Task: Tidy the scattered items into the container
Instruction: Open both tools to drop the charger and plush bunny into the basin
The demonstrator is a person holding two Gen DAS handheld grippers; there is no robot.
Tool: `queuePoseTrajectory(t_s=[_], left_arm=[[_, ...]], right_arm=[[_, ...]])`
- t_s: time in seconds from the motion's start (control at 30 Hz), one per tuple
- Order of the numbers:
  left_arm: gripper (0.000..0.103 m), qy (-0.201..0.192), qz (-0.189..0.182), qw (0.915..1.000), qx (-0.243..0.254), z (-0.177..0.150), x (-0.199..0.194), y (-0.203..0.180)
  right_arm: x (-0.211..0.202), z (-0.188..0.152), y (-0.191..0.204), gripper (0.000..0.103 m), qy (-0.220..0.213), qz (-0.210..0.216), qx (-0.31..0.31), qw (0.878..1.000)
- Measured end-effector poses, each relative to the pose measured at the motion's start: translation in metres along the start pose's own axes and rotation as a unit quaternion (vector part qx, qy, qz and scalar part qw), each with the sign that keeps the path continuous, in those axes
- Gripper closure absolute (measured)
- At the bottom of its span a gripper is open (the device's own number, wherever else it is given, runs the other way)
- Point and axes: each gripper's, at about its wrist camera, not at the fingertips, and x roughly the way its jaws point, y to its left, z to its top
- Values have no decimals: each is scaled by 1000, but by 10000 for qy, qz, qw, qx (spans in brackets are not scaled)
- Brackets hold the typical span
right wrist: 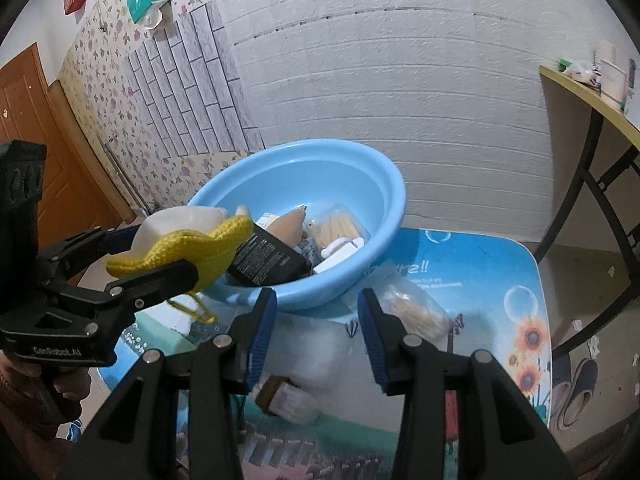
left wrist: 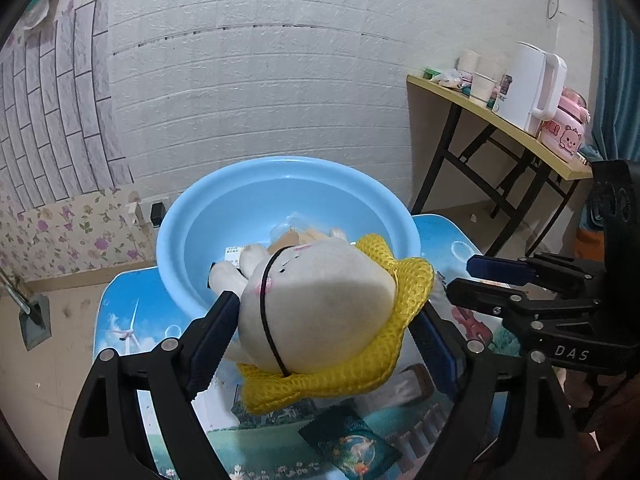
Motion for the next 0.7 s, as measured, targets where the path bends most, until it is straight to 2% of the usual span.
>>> queuePoseTrajectory(t_s=[0.33,0.43,0.7], left_arm=[[18,-222,-9,9997,122,-12,-8,-1],[22,-247,69,9996,114,-9,-6,-2],[26,-317,-12,9995,-3,4,7,0]], right_arm=[[-17,-13,5,61,-95,-5,-14,10000],[-17,-15,1,61,-57,-30,33,10000],[-12,-13,-16,61,-46,-73,217,9997]])
